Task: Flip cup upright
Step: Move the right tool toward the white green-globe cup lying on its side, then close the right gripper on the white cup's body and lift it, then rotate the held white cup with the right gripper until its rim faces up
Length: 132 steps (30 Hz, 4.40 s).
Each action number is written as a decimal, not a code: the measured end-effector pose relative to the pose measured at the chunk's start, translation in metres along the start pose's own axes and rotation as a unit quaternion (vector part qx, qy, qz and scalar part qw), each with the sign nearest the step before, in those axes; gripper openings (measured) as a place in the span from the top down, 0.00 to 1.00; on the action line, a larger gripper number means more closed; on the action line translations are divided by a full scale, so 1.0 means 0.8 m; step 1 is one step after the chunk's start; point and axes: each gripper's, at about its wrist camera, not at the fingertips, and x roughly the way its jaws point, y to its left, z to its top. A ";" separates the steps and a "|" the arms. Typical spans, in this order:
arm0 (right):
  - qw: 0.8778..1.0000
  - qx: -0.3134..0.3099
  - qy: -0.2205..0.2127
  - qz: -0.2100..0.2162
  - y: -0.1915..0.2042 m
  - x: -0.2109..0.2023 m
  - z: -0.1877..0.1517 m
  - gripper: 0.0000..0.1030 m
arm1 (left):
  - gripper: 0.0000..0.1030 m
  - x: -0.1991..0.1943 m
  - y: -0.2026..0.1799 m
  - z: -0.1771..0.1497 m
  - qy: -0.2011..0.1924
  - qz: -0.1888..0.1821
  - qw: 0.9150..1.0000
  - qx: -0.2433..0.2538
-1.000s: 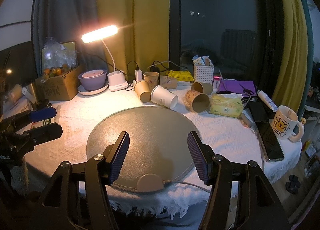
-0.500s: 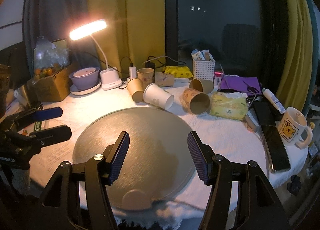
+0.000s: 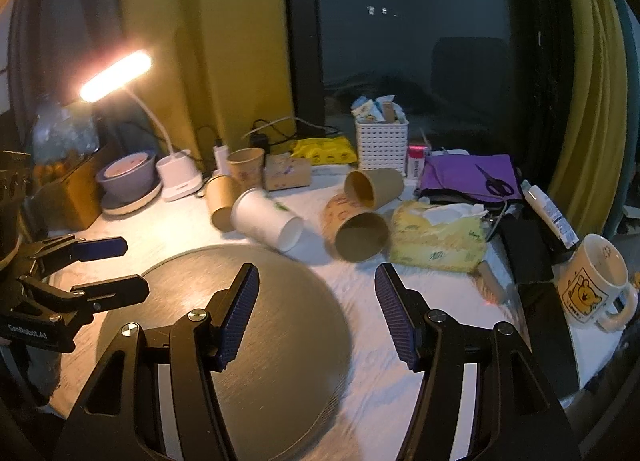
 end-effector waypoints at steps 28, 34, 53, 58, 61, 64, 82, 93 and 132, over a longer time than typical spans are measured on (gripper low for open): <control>0.999 -0.011 0.005 0.042 -0.081 0.151 0.078 0.38 | 0.15 0.209 0.093 0.079 0.072 0.025 0.963 -0.258; 0.998 -0.010 0.002 0.059 -0.082 0.168 0.086 0.38 | 0.15 0.241 0.093 0.094 0.081 0.040 0.961 -0.261; 0.998 0.007 0.006 0.060 -0.105 0.182 0.085 0.38 | 0.37 0.298 0.088 0.109 0.102 0.030 0.966 -0.234; 0.998 0.013 0.006 0.058 -0.111 0.177 0.083 0.38 | 0.39 0.295 0.088 0.109 0.097 0.028 0.968 -0.231; 0.998 0.012 0.004 0.057 -0.112 0.172 0.083 0.38 | 0.39 0.289 0.086 0.109 0.092 0.024 0.969 -0.226; 0.998 0.011 0.000 0.055 -0.110 0.165 0.085 0.38 | 0.39 0.274 0.081 0.111 0.080 0.017 0.973 -0.216; 0.998 -0.003 -0.010 0.060 -0.060 0.089 0.082 0.38 | 0.39 0.122 0.013 0.066 -0.017 0.005 0.999 -0.037; 0.996 -0.002 0.014 0.089 -0.004 0.040 0.047 0.38 | 0.39 0.035 -0.006 -0.007 -0.046 0.003 0.998 0.030; 0.955 0.042 0.097 0.276 0.129 -0.019 -0.041 0.29 | 0.39 -0.093 -0.036 -0.175 -0.144 -0.001 0.983 0.116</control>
